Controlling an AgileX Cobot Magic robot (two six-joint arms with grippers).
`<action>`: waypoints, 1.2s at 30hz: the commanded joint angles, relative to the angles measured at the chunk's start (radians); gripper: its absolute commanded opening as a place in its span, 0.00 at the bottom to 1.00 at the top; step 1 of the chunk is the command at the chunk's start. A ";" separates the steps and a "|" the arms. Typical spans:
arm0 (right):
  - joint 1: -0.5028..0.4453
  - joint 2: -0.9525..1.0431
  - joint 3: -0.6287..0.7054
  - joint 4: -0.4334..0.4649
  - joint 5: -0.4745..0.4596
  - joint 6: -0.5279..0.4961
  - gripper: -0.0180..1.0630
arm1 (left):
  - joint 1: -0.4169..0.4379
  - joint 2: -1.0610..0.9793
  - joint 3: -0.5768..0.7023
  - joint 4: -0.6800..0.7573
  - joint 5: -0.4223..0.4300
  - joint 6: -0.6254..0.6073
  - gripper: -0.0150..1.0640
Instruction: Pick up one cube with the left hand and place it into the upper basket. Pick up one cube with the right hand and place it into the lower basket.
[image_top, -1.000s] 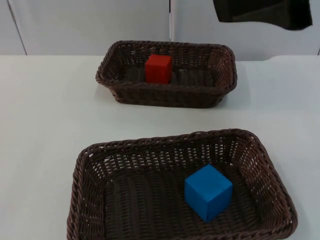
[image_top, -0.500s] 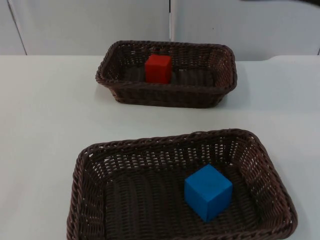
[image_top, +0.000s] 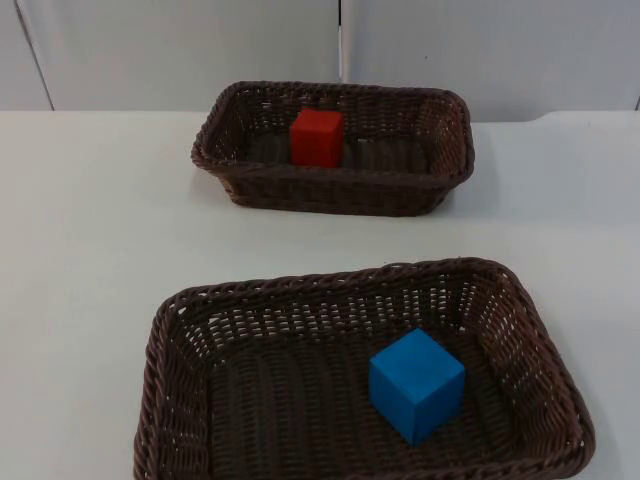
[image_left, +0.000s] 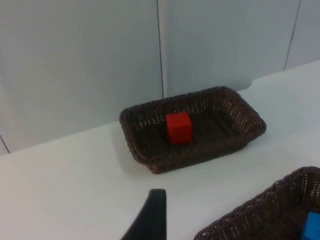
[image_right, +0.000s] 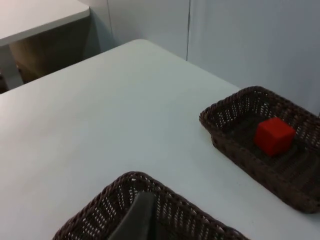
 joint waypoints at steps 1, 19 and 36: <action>0.005 -0.044 0.033 0.000 -0.004 -0.010 0.86 | -0.005 -0.024 0.004 -0.003 0.026 -0.001 0.84; 0.005 -0.317 0.163 0.000 0.051 -0.006 0.86 | -0.005 -0.219 0.183 0.018 0.132 -0.030 0.84; 0.005 -0.476 0.165 0.000 0.243 0.015 0.86 | -0.005 -0.413 0.215 0.069 0.204 -0.074 0.84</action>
